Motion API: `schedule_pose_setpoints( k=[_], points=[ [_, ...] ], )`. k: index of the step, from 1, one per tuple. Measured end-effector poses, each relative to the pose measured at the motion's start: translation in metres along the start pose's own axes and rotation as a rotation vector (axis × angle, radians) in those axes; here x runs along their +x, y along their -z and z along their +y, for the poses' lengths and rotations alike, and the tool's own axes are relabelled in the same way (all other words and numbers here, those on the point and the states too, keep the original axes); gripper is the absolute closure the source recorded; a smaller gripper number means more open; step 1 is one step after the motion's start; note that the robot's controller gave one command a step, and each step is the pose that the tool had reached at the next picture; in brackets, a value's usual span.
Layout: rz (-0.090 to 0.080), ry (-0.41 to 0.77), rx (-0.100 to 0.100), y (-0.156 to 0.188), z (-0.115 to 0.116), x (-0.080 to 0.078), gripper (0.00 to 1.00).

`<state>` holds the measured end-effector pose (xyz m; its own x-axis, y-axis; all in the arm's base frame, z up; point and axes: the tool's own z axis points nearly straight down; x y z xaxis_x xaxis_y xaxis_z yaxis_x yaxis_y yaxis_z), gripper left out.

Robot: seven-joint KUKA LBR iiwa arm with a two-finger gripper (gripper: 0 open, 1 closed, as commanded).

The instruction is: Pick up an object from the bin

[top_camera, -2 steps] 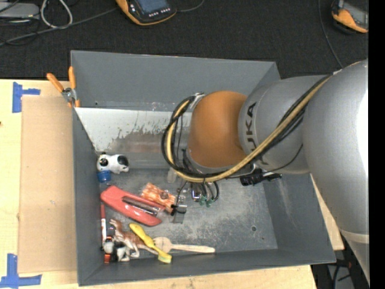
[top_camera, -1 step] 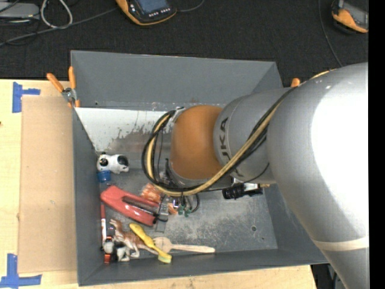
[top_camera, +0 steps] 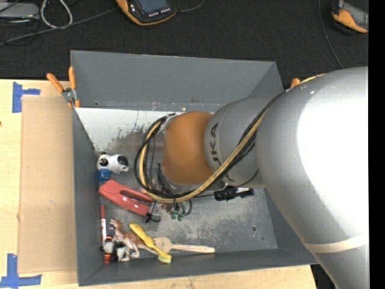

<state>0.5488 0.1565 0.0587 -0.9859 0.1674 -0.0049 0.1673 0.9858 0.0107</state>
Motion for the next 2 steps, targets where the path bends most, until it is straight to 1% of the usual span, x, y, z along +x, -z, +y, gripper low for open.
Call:
schedule_pose_setpoints(
  k=[1, 2],
  points=[
    [-0.006, 0.016, -0.001, 0.006, -0.004, 0.0, 1.0],
    [0.007, 0.001, 0.008, 0.057, -0.01, 0.005, 1.0]
  ],
)
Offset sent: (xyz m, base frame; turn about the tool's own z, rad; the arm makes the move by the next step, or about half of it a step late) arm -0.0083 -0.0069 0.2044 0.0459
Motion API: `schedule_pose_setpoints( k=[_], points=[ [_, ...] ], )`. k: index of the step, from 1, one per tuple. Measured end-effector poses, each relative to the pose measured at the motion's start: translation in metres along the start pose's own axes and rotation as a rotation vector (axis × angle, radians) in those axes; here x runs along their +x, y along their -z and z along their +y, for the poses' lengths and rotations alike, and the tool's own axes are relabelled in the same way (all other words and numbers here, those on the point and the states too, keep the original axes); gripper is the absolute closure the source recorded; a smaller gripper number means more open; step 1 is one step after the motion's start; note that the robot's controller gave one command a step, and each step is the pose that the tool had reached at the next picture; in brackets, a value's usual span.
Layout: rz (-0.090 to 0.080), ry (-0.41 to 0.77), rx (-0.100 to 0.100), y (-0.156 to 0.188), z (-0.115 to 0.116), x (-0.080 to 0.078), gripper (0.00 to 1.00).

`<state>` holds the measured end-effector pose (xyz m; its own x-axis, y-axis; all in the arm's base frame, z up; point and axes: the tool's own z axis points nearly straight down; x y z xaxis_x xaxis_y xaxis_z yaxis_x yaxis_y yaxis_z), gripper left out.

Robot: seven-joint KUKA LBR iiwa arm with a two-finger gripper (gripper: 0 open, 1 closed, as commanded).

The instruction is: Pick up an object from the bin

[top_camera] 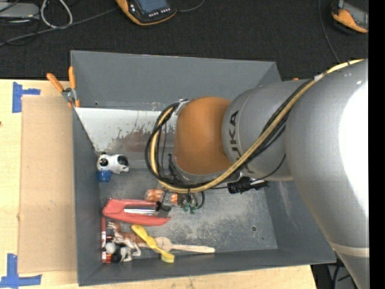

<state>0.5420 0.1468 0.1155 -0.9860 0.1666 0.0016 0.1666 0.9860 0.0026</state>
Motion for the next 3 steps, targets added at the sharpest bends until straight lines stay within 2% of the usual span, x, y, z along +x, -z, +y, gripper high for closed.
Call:
schedule_pose_setpoints(
  k=[1, 2, 3],
  points=[
    [-0.014, 0.008, -0.008, 0.078, 0.004, -0.01, 1.0],
    [-0.013, 0.011, -0.007, 0.075, 0.005, -0.007, 1.0],
    [-0.009, 0.054, -0.004, 0.061, 0.012, -0.011, 1.0]
  ],
)
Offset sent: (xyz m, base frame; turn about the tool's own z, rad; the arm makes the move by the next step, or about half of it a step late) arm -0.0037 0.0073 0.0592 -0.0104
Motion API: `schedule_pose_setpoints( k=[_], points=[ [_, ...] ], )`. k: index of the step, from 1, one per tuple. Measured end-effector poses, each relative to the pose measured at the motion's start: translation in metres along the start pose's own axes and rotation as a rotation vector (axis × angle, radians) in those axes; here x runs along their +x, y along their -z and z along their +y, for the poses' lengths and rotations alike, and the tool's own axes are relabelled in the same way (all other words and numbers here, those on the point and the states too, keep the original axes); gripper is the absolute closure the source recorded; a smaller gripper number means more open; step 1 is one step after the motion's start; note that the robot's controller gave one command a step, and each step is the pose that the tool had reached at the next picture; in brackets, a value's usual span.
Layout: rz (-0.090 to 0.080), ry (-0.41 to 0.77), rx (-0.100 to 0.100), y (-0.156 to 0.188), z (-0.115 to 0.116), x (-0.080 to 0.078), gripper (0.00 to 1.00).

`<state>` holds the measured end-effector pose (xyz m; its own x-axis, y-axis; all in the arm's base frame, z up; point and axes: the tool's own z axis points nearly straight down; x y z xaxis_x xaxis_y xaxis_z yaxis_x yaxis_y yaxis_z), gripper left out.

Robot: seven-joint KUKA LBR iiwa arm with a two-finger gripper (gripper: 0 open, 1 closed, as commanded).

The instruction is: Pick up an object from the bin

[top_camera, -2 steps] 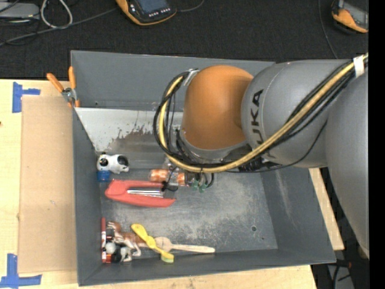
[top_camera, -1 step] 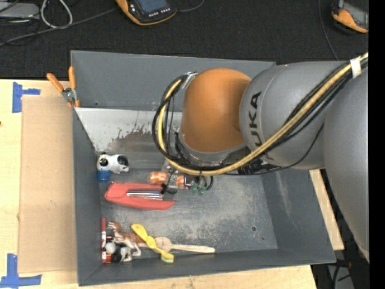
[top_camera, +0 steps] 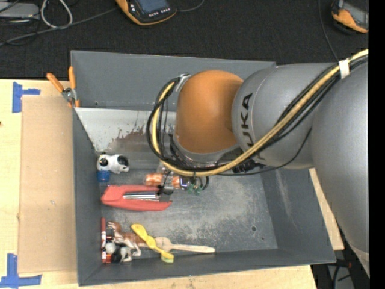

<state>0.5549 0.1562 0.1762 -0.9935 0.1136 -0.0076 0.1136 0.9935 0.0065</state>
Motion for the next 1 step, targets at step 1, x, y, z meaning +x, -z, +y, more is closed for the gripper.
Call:
schedule_pose_setpoints(
  k=[1],
  points=[
    [0.002, 0.284, 0.0, 0.036, -0.0067, -0.0082, 1.0]
  ],
)
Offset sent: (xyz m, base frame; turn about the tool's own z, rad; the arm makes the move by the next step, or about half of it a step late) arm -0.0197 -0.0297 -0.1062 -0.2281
